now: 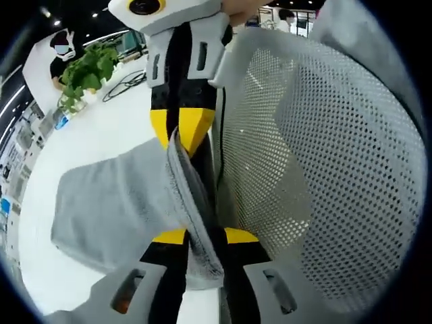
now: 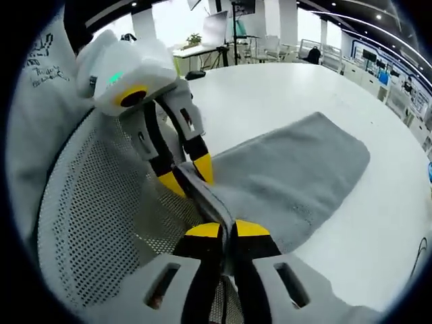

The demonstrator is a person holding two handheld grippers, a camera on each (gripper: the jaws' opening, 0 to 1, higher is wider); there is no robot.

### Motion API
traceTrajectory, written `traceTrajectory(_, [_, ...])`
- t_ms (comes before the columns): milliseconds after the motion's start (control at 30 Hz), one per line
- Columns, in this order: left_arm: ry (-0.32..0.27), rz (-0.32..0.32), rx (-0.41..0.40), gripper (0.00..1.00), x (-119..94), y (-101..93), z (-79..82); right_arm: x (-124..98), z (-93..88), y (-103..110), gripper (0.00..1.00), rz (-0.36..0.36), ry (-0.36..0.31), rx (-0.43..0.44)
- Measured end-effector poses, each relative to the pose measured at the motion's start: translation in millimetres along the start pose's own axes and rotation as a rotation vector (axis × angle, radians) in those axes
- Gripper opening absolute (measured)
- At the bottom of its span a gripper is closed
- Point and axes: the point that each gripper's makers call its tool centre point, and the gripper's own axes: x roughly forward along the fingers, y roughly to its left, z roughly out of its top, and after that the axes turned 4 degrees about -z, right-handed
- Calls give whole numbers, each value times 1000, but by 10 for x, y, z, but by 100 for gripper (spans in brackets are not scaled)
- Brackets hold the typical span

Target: Fold the towel on the table until its edges align and the towel forms a compact rectangular stack.

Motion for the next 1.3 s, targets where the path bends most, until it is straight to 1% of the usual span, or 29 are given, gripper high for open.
traceTrajectory(100, [23,-10,33,22,20,-48,-15,21,-39,6,4,-2,10,-7])
traceTrajectory(167, [31,-5,57,24,45,-71,-38,27,-47,4,4,-5,9,-7])
traceTrajectory(267, [32,9,68,25,94,-81,-72,62,-84,13,4,-5,13,-1])
traceTrajectory(333, [20,21,73,25,130,-80,-86,80,-110,15,4,-8,17,-1])
traceTrajectory(400, [11,36,98,25,125,-70,-83,80,-124,10,4,-10,19,7])
traceTrajectory(467, [13,33,98,25,120,-65,-76,80,-128,3,4,-8,15,19])
traceTrajectory(567, [15,46,114,21,124,-31,-78,81,-133,-1,4,-8,17,20])
traceTrajectory(633, [-14,49,45,18,122,7,-65,83,-143,-5,4,-9,19,23])
traceTrajectory(667, [-34,45,23,17,120,27,-60,84,-146,-6,4,-10,19,25])
traceTrajectory(767, [-54,43,18,16,118,44,-67,84,-165,-22,4,-15,20,34])
traceTrajectory(867, [-40,45,38,15,124,28,-56,86,-173,-23,4,-12,13,50])
traceTrajectory(967, [-22,32,53,12,123,10,-43,83,-188,-14,5,-12,15,47])
traceTrajectory(1000, [-29,41,47,8,109,27,-32,78,-199,-4,5,-9,18,45])
traceTrajectory(1033, [-28,26,30,8,101,26,-38,74,-203,5,5,-7,20,44])
traceTrajectory(1133, [-48,10,-32,8,88,39,-36,60,-202,16,6,-4,15,41])
traceTrajectory(1267, [-61,-2,-66,7,67,72,-25,48,-187,12,6,-7,8,35])
traceTrajectory(1300, [-70,-7,-85,7,39,83,-7,29,-172,7,7,-11,1,31])
